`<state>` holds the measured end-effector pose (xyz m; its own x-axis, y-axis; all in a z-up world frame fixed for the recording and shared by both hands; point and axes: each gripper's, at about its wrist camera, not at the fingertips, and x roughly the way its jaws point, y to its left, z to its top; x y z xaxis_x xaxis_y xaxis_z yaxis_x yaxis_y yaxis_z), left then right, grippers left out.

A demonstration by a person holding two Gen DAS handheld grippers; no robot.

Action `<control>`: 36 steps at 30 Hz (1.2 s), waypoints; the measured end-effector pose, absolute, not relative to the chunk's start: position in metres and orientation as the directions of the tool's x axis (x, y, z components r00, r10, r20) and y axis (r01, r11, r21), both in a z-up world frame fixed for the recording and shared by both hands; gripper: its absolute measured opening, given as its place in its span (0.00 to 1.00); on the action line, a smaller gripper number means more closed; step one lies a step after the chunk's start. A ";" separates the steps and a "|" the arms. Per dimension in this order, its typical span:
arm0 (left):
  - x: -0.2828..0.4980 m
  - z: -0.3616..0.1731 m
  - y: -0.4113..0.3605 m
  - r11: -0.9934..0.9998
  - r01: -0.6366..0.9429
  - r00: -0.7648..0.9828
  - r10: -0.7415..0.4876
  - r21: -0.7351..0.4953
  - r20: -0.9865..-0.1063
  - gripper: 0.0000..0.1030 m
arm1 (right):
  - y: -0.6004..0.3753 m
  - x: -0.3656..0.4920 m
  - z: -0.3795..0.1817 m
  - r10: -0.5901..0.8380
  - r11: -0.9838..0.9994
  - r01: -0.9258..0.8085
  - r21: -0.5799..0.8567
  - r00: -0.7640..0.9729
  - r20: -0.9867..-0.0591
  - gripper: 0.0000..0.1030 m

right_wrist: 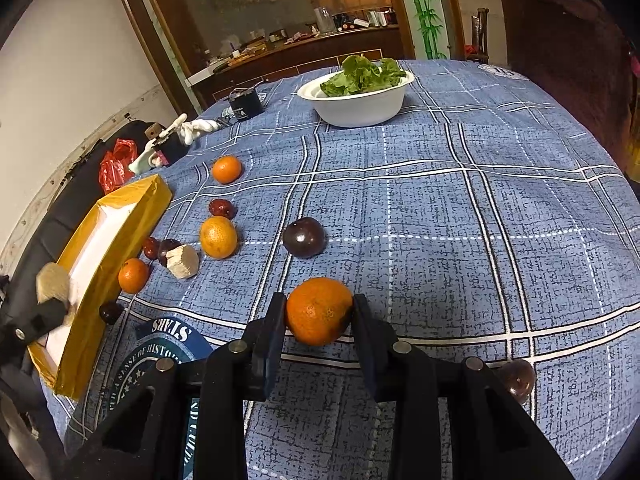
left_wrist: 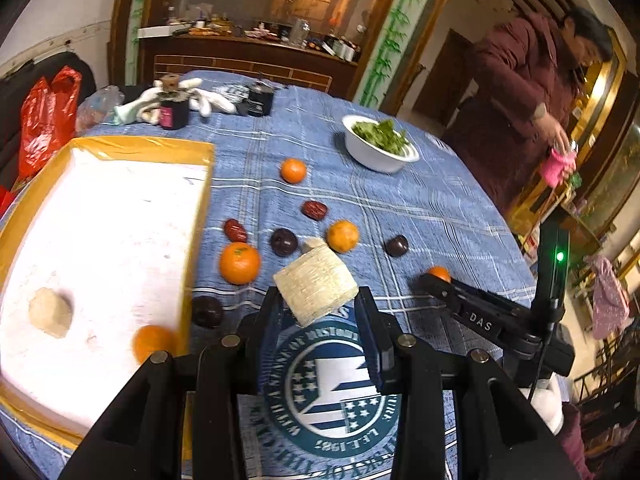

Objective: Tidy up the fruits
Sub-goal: 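Carry the yam cube into the tray and release it while the right carries the orange over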

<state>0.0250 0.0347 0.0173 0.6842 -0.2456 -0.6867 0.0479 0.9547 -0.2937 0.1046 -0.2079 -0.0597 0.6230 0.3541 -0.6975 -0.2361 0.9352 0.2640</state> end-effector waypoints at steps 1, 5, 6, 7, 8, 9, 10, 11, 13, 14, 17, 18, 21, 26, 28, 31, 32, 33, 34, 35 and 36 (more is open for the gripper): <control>0.023 0.018 0.042 0.952 0.038 0.689 -0.245 -0.303 -0.682 0.35 | -0.208 0.104 -0.060 0.348 0.937 -0.233 0.259 0.626 -0.698 0.34; 0.013 0.020 0.072 0.948 -0.006 0.703 -0.221 -0.317 -0.676 0.35 | -0.204 0.100 -0.057 0.315 0.949 -0.227 0.219 0.648 -0.693 0.34; 0.011 0.020 0.081 0.947 -0.022 0.706 -0.212 -0.321 -0.675 0.35 | -0.201 0.097 -0.055 0.304 0.952 -0.228 0.202 0.656 -0.691 0.34; 0.008 0.020 0.091 0.947 -0.041 0.710 -0.197 -0.320 -0.676 0.35 | -0.199 0.094 -0.053 0.298 0.954 -0.230 0.192 0.660 -0.690 0.34; 0.007 0.020 0.099 0.946 -0.059 0.713 -0.183 -0.318 -0.676 0.35 | -0.198 0.091 -0.052 0.294 0.955 -0.230 0.187 0.662 -0.689 0.34; 0.005 0.021 0.109 0.945 -0.078 0.719 -0.167 -0.316 -0.675 0.35 | -0.196 0.087 -0.050 0.295 0.955 -0.233 0.185 0.664 -0.687 0.34; 0.002 0.021 0.118 0.944 -0.095 0.724 -0.152 -0.316 -0.673 0.35 | -0.193 0.082 -0.048 0.299 0.953 -0.238 0.186 0.665 -0.684 0.34; 0.000 0.020 0.127 0.943 -0.112 0.728 -0.136 -0.313 -0.672 0.35 | -0.191 0.078 -0.047 0.304 0.952 -0.242 0.187 0.665 -0.682 0.34; -0.005 0.019 0.144 0.939 -0.152 0.735 -0.101 -0.307 -0.671 0.35 | -0.183 0.071 -0.043 0.315 0.948 -0.257 0.188 0.663 -0.680 0.34; -0.006 0.019 0.151 0.937 -0.168 0.736 -0.088 -0.306 -0.671 0.35 | -0.179 0.067 -0.041 0.326 0.944 -0.267 0.194 0.661 -0.676 0.34; -0.011 0.017 0.172 0.928 -0.224 0.736 -0.038 -0.297 -0.676 0.35 | -0.167 0.058 -0.034 0.356 0.932 -0.303 0.200 0.658 -0.663 0.34; -0.012 0.016 0.178 0.925 -0.242 0.735 -0.023 -0.293 -0.678 0.35 | -0.162 0.055 -0.031 0.366 0.927 -0.316 0.199 0.660 -0.656 0.34; -0.013 0.015 0.192 0.916 -0.284 0.729 0.013 -0.285 -0.684 0.35 | -0.149 0.047 -0.021 0.403 0.910 -0.360 0.204 0.659 -0.635 0.35; -0.013 0.015 0.199 0.912 -0.310 0.725 0.044 -0.268 -0.687 0.35 | -0.139 0.037 -0.014 0.450 0.887 -0.403 0.224 0.650 -0.612 0.35; -0.011 0.015 0.200 0.912 -0.313 0.724 0.050 -0.263 -0.688 0.35 | -0.138 0.035 -0.014 0.460 0.882 -0.412 0.231 0.645 -0.610 0.35; -0.008 0.016 0.198 0.918 -0.310 0.721 0.058 -0.247 -0.690 0.35 | -0.137 0.034 -0.014 0.471 0.876 -0.416 0.243 0.636 -0.611 0.35; -0.008 0.016 0.197 0.919 -0.310 0.721 0.062 -0.242 -0.690 0.35 | -0.137 0.035 -0.014 0.475 0.874 -0.417 0.248 0.633 -0.611 0.35; -0.007 0.016 0.196 0.920 -0.310 0.720 0.065 -0.237 -0.691 0.35 | -0.137 0.035 -0.014 0.480 0.872 -0.418 0.254 0.630 -0.610 0.35; -0.007 0.016 0.197 0.921 -0.311 0.718 0.068 -0.232 -0.693 0.35 | -0.136 0.035 -0.012 0.490 0.867 -0.423 0.265 0.625 -0.607 0.35; -0.007 0.015 0.198 0.922 -0.315 0.713 0.072 -0.227 -0.697 0.35 | -0.134 0.036 -0.010 0.501 0.861 -0.427 0.276 0.620 -0.603 0.35; -0.007 0.014 0.200 0.920 -0.321 0.707 0.076 -0.223 -0.703 0.35 | -0.130 0.037 -0.006 0.522 0.849 -0.438 0.296 0.611 -0.595 0.35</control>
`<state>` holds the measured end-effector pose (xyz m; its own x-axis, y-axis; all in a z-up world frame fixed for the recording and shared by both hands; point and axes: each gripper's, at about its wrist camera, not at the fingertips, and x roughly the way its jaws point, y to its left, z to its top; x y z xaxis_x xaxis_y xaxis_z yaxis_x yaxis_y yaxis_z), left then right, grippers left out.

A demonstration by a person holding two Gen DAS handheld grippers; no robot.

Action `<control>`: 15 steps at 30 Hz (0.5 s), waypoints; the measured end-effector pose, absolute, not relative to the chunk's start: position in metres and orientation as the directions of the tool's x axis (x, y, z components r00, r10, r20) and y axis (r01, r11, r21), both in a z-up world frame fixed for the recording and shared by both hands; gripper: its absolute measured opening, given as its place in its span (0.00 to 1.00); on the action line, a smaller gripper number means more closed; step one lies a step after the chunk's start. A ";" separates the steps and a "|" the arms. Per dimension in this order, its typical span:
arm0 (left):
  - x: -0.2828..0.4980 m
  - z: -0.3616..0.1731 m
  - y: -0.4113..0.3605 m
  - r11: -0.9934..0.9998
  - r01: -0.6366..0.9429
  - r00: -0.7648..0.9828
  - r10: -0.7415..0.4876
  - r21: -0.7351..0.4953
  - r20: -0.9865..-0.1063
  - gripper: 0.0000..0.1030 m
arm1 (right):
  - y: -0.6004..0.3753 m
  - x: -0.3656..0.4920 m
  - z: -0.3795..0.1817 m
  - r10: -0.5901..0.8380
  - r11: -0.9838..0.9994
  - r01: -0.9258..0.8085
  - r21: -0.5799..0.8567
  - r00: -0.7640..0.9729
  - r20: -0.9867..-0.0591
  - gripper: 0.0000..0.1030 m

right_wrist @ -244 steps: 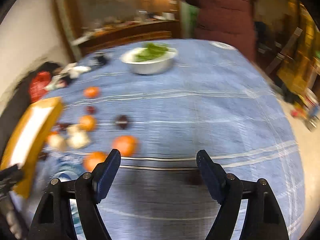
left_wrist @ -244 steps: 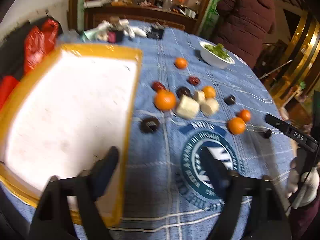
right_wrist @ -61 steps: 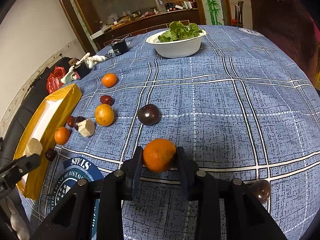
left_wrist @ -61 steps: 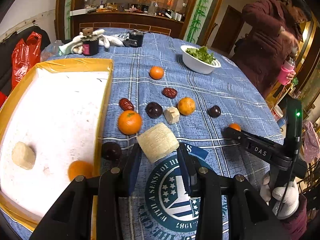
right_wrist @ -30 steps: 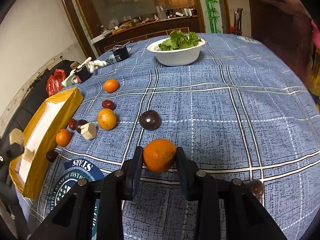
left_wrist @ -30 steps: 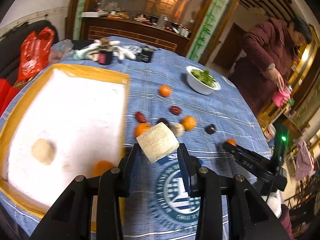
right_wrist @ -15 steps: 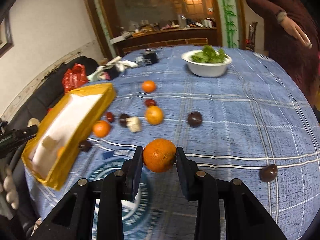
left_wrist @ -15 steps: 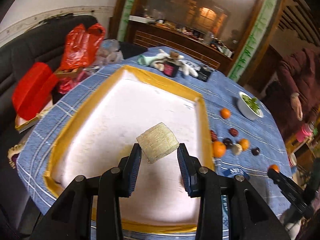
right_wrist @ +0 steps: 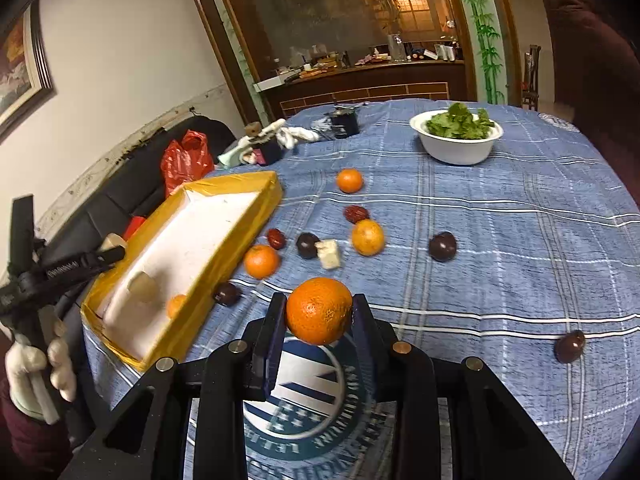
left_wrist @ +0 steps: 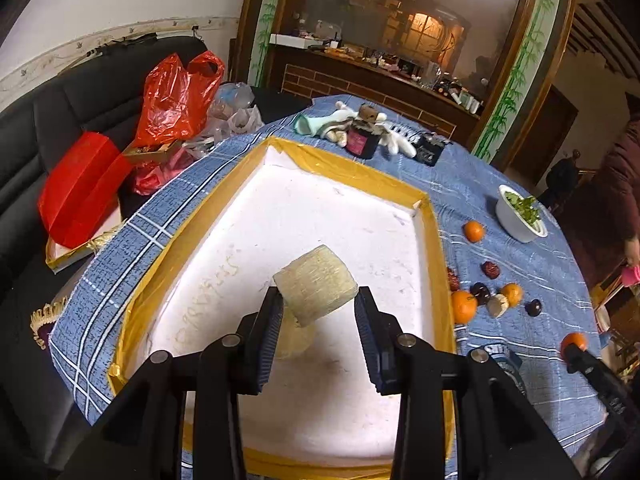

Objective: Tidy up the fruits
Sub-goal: 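Carry the yam cube into the tray and release it while the right carries the orange over, then lower the orange into the tray and open the right gripper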

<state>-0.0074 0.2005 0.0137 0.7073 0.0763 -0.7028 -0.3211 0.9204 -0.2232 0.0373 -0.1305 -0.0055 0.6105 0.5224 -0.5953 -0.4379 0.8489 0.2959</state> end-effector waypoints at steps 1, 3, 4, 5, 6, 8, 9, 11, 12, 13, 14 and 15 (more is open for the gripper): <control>-0.008 0.012 0.203 0.918 -0.329 0.701 0.080 -0.221 -0.708 0.35 | -0.126 0.036 -0.002 0.541 0.837 -0.451 0.309 0.602 -0.587 0.35; -0.008 0.005 0.211 0.912 -0.349 0.684 0.092 -0.214 -0.723 0.35 | -0.112 0.034 0.007 0.586 0.805 -0.495 0.327 0.576 -0.571 0.35; -0.008 0.002 0.214 0.909 -0.358 0.677 0.094 -0.215 -0.730 0.35 | -0.101 0.031 0.012 0.608 0.786 -0.523 0.330 0.558 -0.565 0.35; -0.008 -0.001 0.218 0.904 -0.367 0.669 0.094 -0.218 -0.738 0.35 | -0.091 0.030 0.014 0.623 0.772 -0.543 0.331 0.542 -0.564 0.35; -0.008 -0.004 0.223 0.900 -0.375 0.662 0.090 -0.224 -0.744 0.35 | -0.075 0.027 0.017 0.643 0.750 -0.572 0.331 0.515 -0.567 0.35; -0.008 -0.008 0.229 0.897 -0.379 0.652 0.084 -0.228 -0.754 0.35 | -0.051 0.024 0.019 0.667 0.719 -0.612 0.329 0.474 -0.575 0.35; -0.009 -0.009 0.231 0.896 -0.378 0.652 0.080 -0.232 -0.754 0.35 | -0.034 0.022 0.018 0.679 0.699 -0.635 0.329 0.445 -0.583 0.35; -0.012 -0.010 0.237 0.890 -0.381 0.656 0.069 -0.250 -0.752 0.35 | -0.010 0.019 0.015 0.694 0.670 -0.664 0.332 0.402 -0.597 0.35; -0.015 -0.010 0.241 0.885 -0.382 0.658 0.060 -0.265 -0.750 0.35 | 0.005 0.017 0.010 0.695 0.658 -0.678 0.327 0.380 -0.610 0.35; -0.018 -0.009 0.245 0.880 -0.383 0.663 0.050 -0.281 -0.747 0.36 | 0.016 0.015 0.006 0.693 0.652 -0.687 0.321 0.367 -0.621 0.35; -0.022 -0.007 0.250 0.874 -0.386 0.670 0.047 -0.295 -0.741 0.40 | 0.026 0.013 0.001 0.689 0.646 -0.694 0.317 0.352 -0.633 0.35; -0.025 -0.005 0.255 0.870 -0.391 0.677 0.050 -0.302 -0.734 0.42 | 0.038 0.011 -0.007 0.685 0.638 -0.702 0.316 0.331 -0.649 0.35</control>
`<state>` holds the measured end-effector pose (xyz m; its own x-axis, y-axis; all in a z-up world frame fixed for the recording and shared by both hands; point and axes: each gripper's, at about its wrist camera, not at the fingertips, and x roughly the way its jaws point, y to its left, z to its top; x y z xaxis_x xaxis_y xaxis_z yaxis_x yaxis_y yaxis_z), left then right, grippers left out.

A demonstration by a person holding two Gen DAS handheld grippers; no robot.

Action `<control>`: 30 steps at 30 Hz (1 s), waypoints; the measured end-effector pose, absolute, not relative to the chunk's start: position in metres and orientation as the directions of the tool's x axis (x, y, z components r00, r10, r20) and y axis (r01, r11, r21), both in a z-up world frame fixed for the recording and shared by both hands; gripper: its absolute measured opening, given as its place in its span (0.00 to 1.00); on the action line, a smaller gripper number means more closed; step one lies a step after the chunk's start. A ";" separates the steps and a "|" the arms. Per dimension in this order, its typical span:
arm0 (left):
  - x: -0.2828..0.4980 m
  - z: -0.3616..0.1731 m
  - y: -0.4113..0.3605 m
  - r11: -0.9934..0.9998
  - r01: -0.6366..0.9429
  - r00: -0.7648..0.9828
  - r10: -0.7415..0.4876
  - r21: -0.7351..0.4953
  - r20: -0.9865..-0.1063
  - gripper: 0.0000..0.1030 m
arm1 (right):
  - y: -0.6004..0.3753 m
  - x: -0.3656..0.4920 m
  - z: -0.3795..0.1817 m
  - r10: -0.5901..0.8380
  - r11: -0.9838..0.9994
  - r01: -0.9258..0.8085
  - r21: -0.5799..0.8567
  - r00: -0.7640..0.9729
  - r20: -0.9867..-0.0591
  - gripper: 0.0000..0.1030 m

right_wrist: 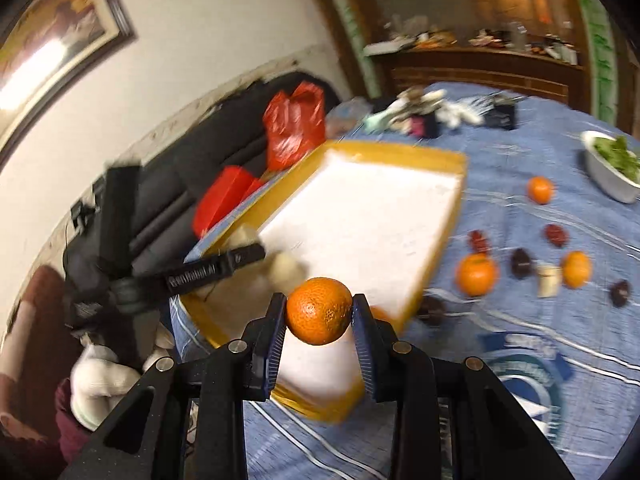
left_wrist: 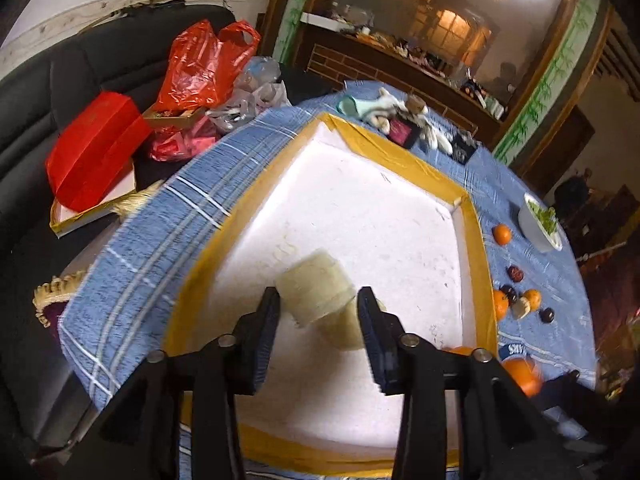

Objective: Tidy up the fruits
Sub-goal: 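Lower the orange into the tray and open the right gripper, then grasp the dark plum with the right gripper while the left grasps a round brown potato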

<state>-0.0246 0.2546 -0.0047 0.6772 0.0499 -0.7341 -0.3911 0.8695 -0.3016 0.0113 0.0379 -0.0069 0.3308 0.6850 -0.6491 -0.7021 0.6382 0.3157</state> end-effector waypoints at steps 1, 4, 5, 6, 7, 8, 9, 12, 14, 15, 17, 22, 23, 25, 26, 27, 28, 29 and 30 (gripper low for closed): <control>-0.029 -0.001 0.259 0.863 -0.399 0.687 0.058 -0.309 -0.725 0.48 | 0.045 0.009 -0.013 0.680 0.634 -0.707 0.314 0.316 -0.661 0.35; -0.041 0.010 0.270 0.842 -0.421 0.715 0.079 -0.337 -0.695 0.62 | 0.065 0.002 -0.028 0.657 0.631 -0.719 0.290 0.298 -0.692 0.36; -0.044 0.013 0.273 0.837 -0.426 0.723 0.086 -0.345 -0.686 0.65 | 0.068 0.001 -0.030 0.653 0.630 -0.723 0.285 0.295 -0.697 0.36; -0.047 0.016 0.274 0.833 -0.428 0.731 0.090 -0.351 -0.676 0.66 | 0.069 -0.001 -0.031 0.651 0.626 -0.728 0.280 0.291 -0.701 0.38; -0.048 0.018 0.273 0.831 -0.428 0.736 0.092 -0.355 -0.671 0.66 | 0.068 -0.004 -0.030 0.651 0.625 -0.732 0.271 0.298 -0.698 0.40; -0.048 0.020 0.272 0.831 -0.424 0.740 0.090 -0.359 -0.667 0.66 | 0.064 -0.006 -0.027 0.653 0.628 -0.733 0.262 0.313 -0.689 0.48; -0.048 0.022 0.269 0.834 -0.417 0.743 0.083 -0.362 -0.664 0.66 | 0.059 -0.006 -0.024 0.656 0.630 -0.732 0.258 0.325 -0.681 0.54; -0.045 0.028 0.254 0.856 -0.377 0.752 0.059 -0.355 -0.657 0.66 | 0.030 -0.006 -0.010 0.664 0.651 -0.716 0.253 0.375 -0.647 0.54; -0.041 0.032 0.238 0.875 -0.341 0.757 0.040 -0.342 -0.653 0.66 | -0.001 -0.004 -0.004 0.653 0.685 -0.683 0.252 0.423 -0.629 0.54; -0.037 0.034 0.229 0.887 -0.319 0.759 0.027 -0.334 -0.651 0.67 | -0.023 -0.001 -0.001 0.641 0.711 -0.655 0.256 0.454 -0.619 0.54; -0.031 0.036 0.210 0.909 -0.272 0.759 0.000 -0.317 -0.651 0.67 | -0.082 0.008 0.002 0.591 0.784 -0.558 0.272 0.535 -0.604 0.54; -0.007 0.029 0.151 0.952 -0.132 0.728 -0.097 -0.277 -0.679 0.67 | -0.218 0.037 -0.011 0.381 0.924 -0.247 0.293 0.666 -0.641 0.54; -0.003 0.027 0.139 0.957 -0.109 0.719 -0.112 -0.270 -0.686 0.67 | -0.246 0.040 -0.015 0.351 0.932 -0.185 0.312 0.676 -0.648 0.54; 0.004 0.024 0.115 0.965 -0.061 0.702 -0.139 -0.254 -0.698 0.67 | -0.282 0.044 -0.022 0.307 0.938 -0.102 0.331 0.688 -0.657 0.54; 0.008 0.023 0.104 0.968 -0.040 0.695 -0.150 -0.246 -0.703 0.67 | -0.297 0.047 -0.026 0.284 0.940 -0.063 0.336 0.691 -0.665 0.54; 0.012 0.022 0.094 0.971 -0.020 0.687 -0.159 -0.238 -0.709 0.67 | -0.305 0.048 -0.029 0.276 0.939 -0.045 0.342 0.690 -0.669 0.54; 0.016 0.021 0.084 0.973 -0.001 0.680 -0.169 -0.231 -0.713 0.67 | -0.312 0.050 -0.034 0.275 0.935 -0.029 0.353 0.686 -0.674 0.54; 0.019 0.020 0.075 0.975 0.015 0.677 -0.174 -0.223 -0.715 0.63 | -0.315 0.053 -0.039 0.280 0.931 -0.020 0.363 0.679 -0.679 0.54; 0.022 0.020 0.068 0.977 0.026 0.675 -0.173 -0.212 -0.717 0.59 | -0.314 0.056 -0.041 0.284 0.930 -0.019 0.368 0.674 -0.682 0.54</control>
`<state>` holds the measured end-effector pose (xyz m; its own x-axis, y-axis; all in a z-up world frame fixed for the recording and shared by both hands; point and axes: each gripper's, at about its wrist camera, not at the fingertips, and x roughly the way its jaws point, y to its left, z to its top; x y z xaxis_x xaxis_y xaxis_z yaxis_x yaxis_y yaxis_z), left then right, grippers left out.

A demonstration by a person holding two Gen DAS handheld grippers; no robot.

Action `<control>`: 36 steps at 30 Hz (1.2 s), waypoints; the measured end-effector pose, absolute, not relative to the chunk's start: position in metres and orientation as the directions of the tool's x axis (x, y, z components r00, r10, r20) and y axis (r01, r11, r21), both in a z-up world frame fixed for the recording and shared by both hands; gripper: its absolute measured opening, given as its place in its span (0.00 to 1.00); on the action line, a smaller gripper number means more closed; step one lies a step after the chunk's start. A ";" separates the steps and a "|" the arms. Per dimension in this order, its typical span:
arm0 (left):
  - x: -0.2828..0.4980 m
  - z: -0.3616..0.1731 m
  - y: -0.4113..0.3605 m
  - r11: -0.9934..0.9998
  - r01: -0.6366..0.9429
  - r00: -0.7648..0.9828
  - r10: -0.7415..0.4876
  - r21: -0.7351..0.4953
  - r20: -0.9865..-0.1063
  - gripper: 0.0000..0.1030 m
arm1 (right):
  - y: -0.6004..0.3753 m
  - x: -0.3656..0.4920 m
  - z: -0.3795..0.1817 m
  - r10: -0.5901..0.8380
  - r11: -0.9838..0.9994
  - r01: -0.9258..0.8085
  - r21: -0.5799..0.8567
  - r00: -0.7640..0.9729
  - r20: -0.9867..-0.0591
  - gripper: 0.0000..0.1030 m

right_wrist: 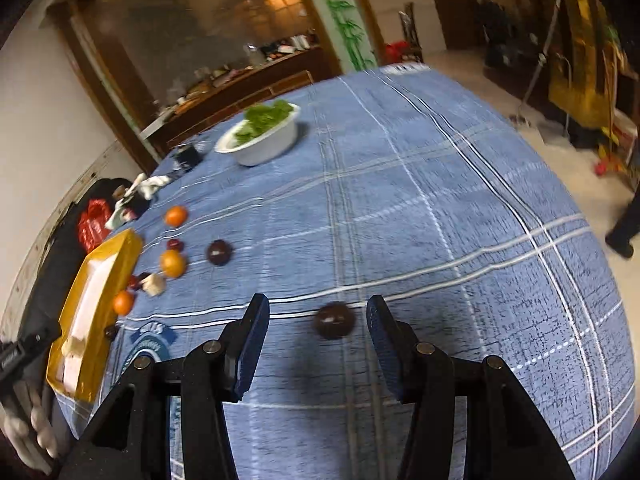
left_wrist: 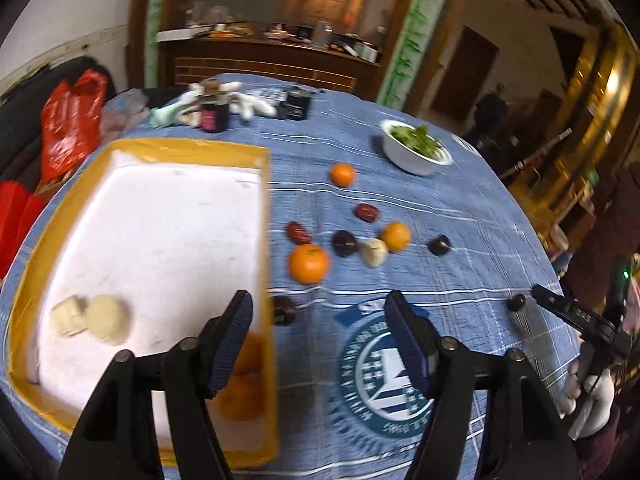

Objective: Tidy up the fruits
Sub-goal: 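Grasp the dark plum with the right gripper while the left grasps a round brown potato, then carry the potato into the tray with the left gripper while the right drops the plum there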

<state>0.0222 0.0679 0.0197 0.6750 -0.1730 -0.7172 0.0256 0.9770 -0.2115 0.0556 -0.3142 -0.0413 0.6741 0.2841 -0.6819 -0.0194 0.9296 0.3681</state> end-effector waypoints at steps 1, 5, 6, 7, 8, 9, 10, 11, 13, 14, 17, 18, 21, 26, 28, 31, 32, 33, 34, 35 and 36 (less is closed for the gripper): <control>0.026 0.018 0.059 0.981 0.040 0.669 -0.169 -0.192 -0.724 0.50 | -0.314 0.059 -0.044 0.291 0.928 -0.025 0.371 0.669 -0.684 0.54; 0.046 0.011 0.034 0.988 0.065 0.639 -0.149 -0.141 -0.755 0.39 | -0.298 0.072 -0.053 0.294 0.937 -0.051 0.345 0.646 -0.704 0.53; 0.050 0.009 0.030 0.989 0.068 0.635 -0.145 -0.132 -0.759 0.39 | -0.296 0.074 -0.056 0.273 0.946 -0.049 0.319 0.649 -0.710 0.53; 0.056 0.007 0.025 0.990 0.073 0.631 -0.137 -0.118 -0.764 0.39 | -0.293 0.075 -0.056 0.255 0.954 -0.048 0.297 0.655 -0.712 0.53; 0.062 0.005 0.019 0.991 0.082 0.626 -0.134 -0.105 -0.768 0.39 | -0.291 0.076 -0.056 0.242 0.959 -0.049 0.281 0.658 -0.713 0.51; 0.068 0.002 0.013 0.992 0.093 0.620 -0.129 -0.090 -0.774 0.39 | -0.291 0.076 -0.057 0.236 0.960 -0.048 0.274 0.661 -0.712 0.48; 0.074 -0.001 0.007 0.992 0.105 0.616 -0.122 -0.072 -0.778 0.39 | -0.291 0.076 -0.057 0.227 0.963 -0.043 0.267 0.662 -0.714 0.48; 0.080 -0.005 0.002 0.992 0.117 0.611 -0.116 -0.056 -0.783 0.39 | -0.293 0.077 -0.059 0.220 0.964 -0.037 0.263 0.663 -0.716 0.47; 0.095 -0.012 -0.009 0.990 0.137 0.600 -0.103 -0.025 -0.793 0.39 | -0.298 0.078 -0.063 0.212 0.963 -0.015 0.270 0.660 -0.720 0.46; 0.101 -0.016 -0.013 0.990 0.141 0.595 -0.095 -0.012 -0.798 0.39 | -0.302 0.079 -0.064 0.215 0.960 -0.007 0.280 0.658 -0.722 0.44; 0.121 -0.028 -0.022 0.991 0.132 0.565 -0.058 0.021 -0.823 0.34 | -0.313 0.081 -0.068 0.237 0.945 0.019 0.327 0.649 -0.723 0.39; 0.126 -0.028 -0.025 0.990 0.138 0.562 -0.058 0.025 -0.825 0.33 | -0.314 0.081 -0.068 0.241 0.943 0.021 0.332 0.648 -0.723 0.38; 0.137 -0.023 -0.043 0.980 0.185 0.587 -0.051 0.073 -0.808 0.34 | -0.313 0.080 -0.068 0.242 0.943 0.019 0.334 0.650 -0.720 0.38; 0.160 -0.040 -0.062 0.970 0.212 0.561 -0.020 0.120 -0.828 0.56 | -0.315 0.079 -0.068 0.244 0.941 0.020 0.338 0.650 -0.719 0.34; 0.164 -0.048 -0.070 0.967 0.221 0.548 -0.016 0.126 -0.836 0.56 | -0.317 0.080 -0.068 0.254 0.936 0.023 0.351 0.648 -0.719 0.27; 0.159 -0.050 -0.079 0.958 0.248 0.569 -0.026 0.142 -0.822 0.29 | -0.321 0.079 -0.069 0.270 0.927 0.026 0.374 0.648 -0.713 0.26; 0.157 -0.049 -0.081 0.957 0.250 0.571 -0.022 0.148 -0.820 0.29 | -0.321 0.079 -0.069 0.271 0.926 0.026 0.377 0.648 -0.712 0.26; 0.154 -0.047 -0.082 0.957 0.249 0.574 -0.019 0.152 -0.819 0.29 | -0.321 0.079 -0.069 0.272 0.926 0.027 0.378 0.648 -0.711 0.26; 0.151 -0.045 -0.081 0.958 0.250 0.579 -0.030 0.142 -0.815 0.29 | -0.321 0.079 -0.068 0.272 0.925 0.027 0.379 0.649 -0.711 0.26; 0.148 -0.041 -0.078 0.961 0.246 0.582 -0.043 0.125 -0.812 0.29 | -0.322 0.078 -0.068 0.275 0.923 0.027 0.383 0.650 -0.708 0.26; 0.145 -0.038 -0.074 0.966 0.238 0.582 -0.057 0.103 -0.811 0.29 | -0.322 0.078 -0.068 0.279 0.921 0.026 0.388 0.651 -0.706 0.26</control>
